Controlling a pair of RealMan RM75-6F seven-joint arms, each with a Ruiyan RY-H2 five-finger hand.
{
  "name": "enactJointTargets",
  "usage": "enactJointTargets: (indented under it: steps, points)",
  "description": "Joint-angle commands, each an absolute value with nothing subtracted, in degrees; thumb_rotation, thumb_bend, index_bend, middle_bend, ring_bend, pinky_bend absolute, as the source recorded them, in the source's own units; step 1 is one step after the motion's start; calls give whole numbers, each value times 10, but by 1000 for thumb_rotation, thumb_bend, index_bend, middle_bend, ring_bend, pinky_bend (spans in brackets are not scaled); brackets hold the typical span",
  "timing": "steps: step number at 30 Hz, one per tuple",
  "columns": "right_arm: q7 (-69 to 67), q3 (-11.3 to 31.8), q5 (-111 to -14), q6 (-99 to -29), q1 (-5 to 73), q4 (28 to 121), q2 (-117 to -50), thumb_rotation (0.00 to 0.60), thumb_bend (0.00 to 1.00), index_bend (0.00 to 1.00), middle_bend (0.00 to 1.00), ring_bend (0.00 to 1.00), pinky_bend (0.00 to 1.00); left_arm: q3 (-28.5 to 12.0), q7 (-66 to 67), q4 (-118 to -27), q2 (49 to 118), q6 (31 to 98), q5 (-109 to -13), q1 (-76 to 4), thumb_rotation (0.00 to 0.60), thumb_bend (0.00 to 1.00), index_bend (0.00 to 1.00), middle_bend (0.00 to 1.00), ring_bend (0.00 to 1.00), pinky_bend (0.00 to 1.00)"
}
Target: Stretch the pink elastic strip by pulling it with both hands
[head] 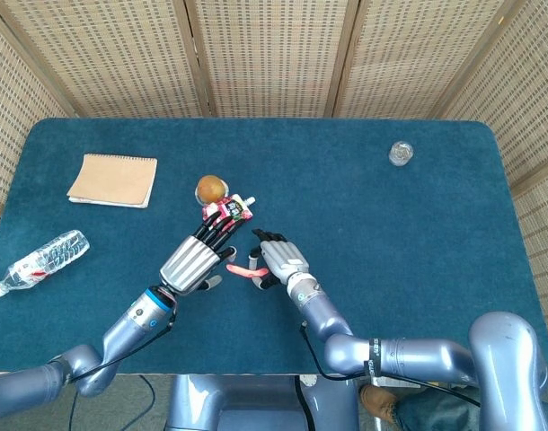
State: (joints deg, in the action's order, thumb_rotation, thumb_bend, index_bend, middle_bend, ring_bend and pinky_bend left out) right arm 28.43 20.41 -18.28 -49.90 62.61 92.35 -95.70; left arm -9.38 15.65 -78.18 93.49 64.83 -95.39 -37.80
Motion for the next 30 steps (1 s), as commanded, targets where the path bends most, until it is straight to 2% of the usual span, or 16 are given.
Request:
enactJointTargets:
  steps: [1, 12, 21, 30]
  points:
    - [274, 201, -189, -496, 625, 921, -959, 600, 583, 704, 97, 0, 0, -88, 147, -747, 969, 670, -967, -388, 600, 182, 490, 0, 0, 0]
    - [252, 197, -196, -494, 627, 929, -947, 600, 583, 706, 97, 0, 0, -81, 169, -726, 995, 680, -958, -393, 600, 201, 524, 0, 0, 0]
    - [243, 192, -195, -497, 632, 937, -939, 600, 583, 706, 97, 0, 0, -81, 178, -707, 1015, 692, -953, -398, 600, 281, 539, 0, 0, 0]
    - [237, 186, -192, -501, 637, 937, -937, 600, 583, 706, 97, 0, 0, -79, 176, -697, 1013, 694, -944, -401, 600, 284, 551, 0, 0, 0]
